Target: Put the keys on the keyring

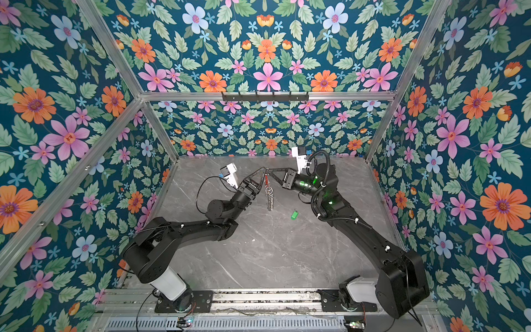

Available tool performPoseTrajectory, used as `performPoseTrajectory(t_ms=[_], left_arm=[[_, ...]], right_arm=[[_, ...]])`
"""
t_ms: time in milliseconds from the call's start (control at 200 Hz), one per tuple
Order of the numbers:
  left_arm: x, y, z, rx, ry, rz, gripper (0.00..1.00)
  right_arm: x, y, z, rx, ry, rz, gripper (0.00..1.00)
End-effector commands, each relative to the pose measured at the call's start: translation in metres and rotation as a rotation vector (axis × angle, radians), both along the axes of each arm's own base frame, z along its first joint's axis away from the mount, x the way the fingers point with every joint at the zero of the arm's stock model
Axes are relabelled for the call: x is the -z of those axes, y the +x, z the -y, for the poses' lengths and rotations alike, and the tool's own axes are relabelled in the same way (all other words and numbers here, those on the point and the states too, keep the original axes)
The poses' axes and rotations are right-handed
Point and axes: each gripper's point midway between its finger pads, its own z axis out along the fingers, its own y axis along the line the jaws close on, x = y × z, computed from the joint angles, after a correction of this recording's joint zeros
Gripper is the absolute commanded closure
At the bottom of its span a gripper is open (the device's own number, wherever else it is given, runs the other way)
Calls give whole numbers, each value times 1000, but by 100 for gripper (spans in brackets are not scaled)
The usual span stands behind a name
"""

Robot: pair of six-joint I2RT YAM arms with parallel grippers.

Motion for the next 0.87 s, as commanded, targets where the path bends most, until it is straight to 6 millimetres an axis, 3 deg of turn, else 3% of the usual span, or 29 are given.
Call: performPoseTrajectory(t_ms=[0, 215, 355, 480, 585, 665, 761, 866], left_arm=[[-9, -8, -3, 11, -23, 46, 100], [-5, -8, -7, -11, -11, 42, 100], [3, -13, -21, -90, 41, 74, 79], [18, -25, -49, -178, 146, 89, 75], [31, -30, -43, -283, 458, 239, 59], [51, -27, -24, -238, 756, 270, 50], [60, -30, -11, -171, 959, 349, 47], [59, -33, -7, -111, 1012, 403, 48]], right_arm=[[-13, -5, -2, -23, 18, 45, 100], [-17, -6, -2, -18, -18, 68, 100], [-12, -5, 2, 11, -133, 89, 100], [13, -2, 13, 60, -355, 117, 100], [30, -1, 21, 73, -493, 143, 100], [40, -1, 26, 70, -571, 174, 100], [45, -4, 28, 56, -623, 225, 100], [45, -6, 26, 31, -635, 255, 100]])
